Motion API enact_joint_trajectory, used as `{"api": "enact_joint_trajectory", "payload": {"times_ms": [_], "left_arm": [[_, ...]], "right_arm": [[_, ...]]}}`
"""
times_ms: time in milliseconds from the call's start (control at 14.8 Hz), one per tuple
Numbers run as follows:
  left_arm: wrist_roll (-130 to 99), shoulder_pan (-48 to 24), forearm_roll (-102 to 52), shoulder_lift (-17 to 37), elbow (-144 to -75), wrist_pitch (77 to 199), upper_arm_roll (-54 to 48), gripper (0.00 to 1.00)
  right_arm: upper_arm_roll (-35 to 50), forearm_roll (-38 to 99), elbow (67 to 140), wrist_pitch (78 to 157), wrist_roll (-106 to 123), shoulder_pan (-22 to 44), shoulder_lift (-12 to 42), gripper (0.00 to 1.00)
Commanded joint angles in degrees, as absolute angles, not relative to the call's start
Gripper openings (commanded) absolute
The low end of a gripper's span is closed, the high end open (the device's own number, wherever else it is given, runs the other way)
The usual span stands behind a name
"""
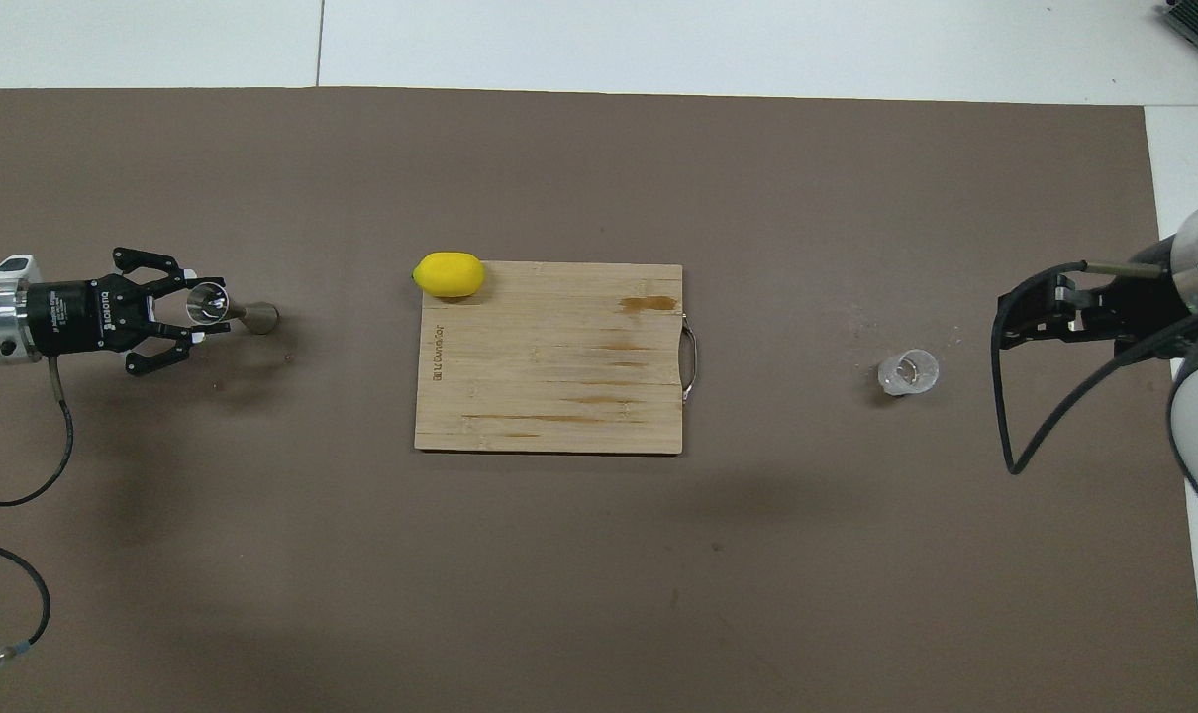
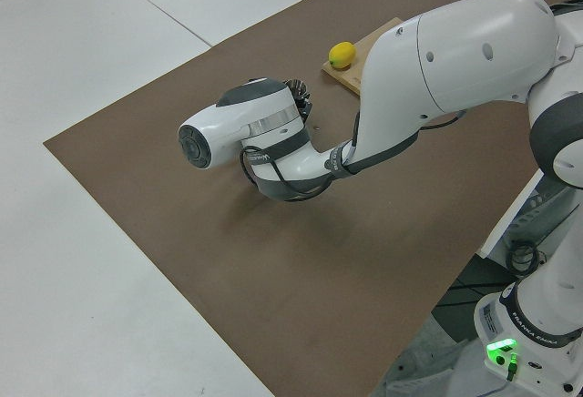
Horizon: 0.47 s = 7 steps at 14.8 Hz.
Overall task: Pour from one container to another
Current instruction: 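Close the left gripper on the dark cup and lift it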
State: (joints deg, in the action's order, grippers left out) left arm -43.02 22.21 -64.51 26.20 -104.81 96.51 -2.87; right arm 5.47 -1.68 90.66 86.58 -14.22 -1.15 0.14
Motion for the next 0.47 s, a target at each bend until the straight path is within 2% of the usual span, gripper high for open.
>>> {"api": "enact_joint_trajectory", "payload": {"times_ms": [0, 405], "left_arm": [[-43.42, 21.80, -65.83, 25.14, -104.24, 93.52, -2.37, 0.00], [-45.60, 18.64, -65.57, 23.30, -103.71, 92.37, -2.72, 0.00]], "right_arm": [[5.80, -1.23, 92.29, 87.89, -14.77, -1.85, -1.14, 1.00], [5.80, -1.23, 92.29, 87.89, -14.77, -1.85, -1.14, 1.00]]}}
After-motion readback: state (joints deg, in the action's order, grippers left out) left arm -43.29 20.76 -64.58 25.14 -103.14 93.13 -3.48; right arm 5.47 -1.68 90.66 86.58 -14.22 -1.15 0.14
